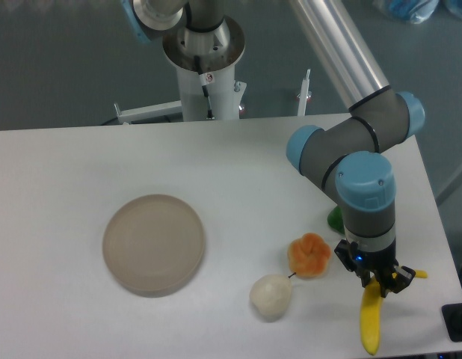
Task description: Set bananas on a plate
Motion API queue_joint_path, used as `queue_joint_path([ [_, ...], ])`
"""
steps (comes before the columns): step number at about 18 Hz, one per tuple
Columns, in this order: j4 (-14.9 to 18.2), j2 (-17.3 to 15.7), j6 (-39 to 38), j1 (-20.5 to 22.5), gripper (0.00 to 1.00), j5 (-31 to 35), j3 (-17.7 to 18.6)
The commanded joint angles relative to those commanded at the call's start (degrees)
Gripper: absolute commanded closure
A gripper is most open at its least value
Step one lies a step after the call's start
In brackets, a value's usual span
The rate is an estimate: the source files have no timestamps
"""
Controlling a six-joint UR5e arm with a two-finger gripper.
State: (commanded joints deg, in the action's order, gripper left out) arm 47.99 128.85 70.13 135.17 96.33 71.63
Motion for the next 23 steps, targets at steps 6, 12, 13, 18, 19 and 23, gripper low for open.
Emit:
queue_joint_path([
  [6, 0.0, 0.0, -0.5, -0.1, 0.63, 0.0, -0.1],
  [12, 0.0, -0.1, -0.7, -0.1, 0.63, -0.2, 0.2],
  [13, 0.0, -0.3, -1.3, -0.1, 0.63, -0.3, 0.3],
  [18, 0.1, -0.6, -2.7, -0.7, 0.62, -0.3, 0.3],
  [19, 0.1, -0.8, -2.9, -0.8, 0.62, -0.3, 0.4],
  [23, 0.7, -2.6, -7.3, -2.5, 0.62, 0.2, 1.6],
])
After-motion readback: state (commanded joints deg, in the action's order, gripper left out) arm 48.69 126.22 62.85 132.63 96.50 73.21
